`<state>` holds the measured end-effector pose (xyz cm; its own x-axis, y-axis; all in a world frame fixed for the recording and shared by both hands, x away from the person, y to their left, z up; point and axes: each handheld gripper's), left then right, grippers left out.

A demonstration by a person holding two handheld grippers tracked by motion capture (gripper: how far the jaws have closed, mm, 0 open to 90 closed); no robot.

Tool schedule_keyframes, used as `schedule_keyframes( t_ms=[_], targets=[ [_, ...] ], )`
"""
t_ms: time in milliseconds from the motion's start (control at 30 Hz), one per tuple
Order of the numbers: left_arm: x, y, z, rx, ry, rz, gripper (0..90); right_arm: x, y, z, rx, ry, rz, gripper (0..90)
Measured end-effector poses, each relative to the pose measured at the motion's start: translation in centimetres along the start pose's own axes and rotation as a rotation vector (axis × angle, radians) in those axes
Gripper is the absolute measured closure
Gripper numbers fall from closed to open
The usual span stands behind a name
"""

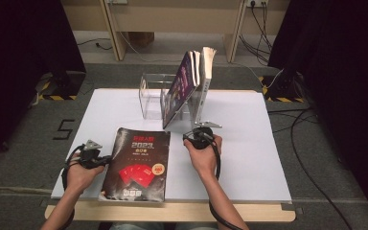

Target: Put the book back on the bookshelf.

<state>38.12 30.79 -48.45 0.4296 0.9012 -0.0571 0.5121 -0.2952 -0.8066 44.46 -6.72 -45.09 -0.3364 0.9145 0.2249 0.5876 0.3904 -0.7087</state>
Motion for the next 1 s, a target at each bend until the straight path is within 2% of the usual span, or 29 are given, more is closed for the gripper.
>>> schedule_keyframes(
  t_ms=[133,267,400,467,567,633,700,867,1000],
  targets=[
    [-0.8,0.0,0.0,0.002,0.019,0.017,88.6,-0.1,0.1,0.1,0.006,0.000,0.002,52.7],
    [-0.9,0.1,0.1,-0.009,-0.010,0.039,87.9,-0.3,0.1,0.2,0.012,0.007,0.005,52.6],
    [-0.1,0.3,0.0,-0.035,-0.099,0.070,83.7,-0.4,-0.1,0.1,0.008,0.001,0.006,52.6],
    [0.2,0.6,-0.2,-0.049,-0.147,0.082,75.4,-0.5,-0.3,0.0,0.004,0.004,0.008,52.6],
    [0.4,1.1,-0.7,-0.061,-0.200,0.108,68.8,-0.7,-0.3,-0.1,0.005,0.006,0.011,52.6],
    [0.5,1.6,-1.1,-0.056,-0.219,0.111,66.9,-0.8,-0.4,-0.1,0.004,0.005,0.013,52.6],
    [0.6,1.9,-1.3,-0.049,-0.232,0.106,65.5,-0.9,-0.4,0.0,0.002,0.009,0.013,52.6],
    [0.5,2.0,-1.7,-0.034,-0.215,0.087,67.0,-1.2,-0.5,0.0,0.005,0.013,0.015,52.6],
    [0.6,2.0,-1.7,-0.033,-0.214,0.079,72.6,-1.2,-0.4,0.0,0.004,0.009,0.014,52.6]
  ],
)
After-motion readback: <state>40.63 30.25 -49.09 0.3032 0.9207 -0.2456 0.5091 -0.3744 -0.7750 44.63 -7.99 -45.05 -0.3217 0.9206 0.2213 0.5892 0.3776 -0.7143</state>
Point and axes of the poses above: each handheld gripper's, and its own axes: y roughly forward along the jaws, z roughly out of its underside, x roughly to its left, and after that the axes turned 7 degrees about x, right-handed
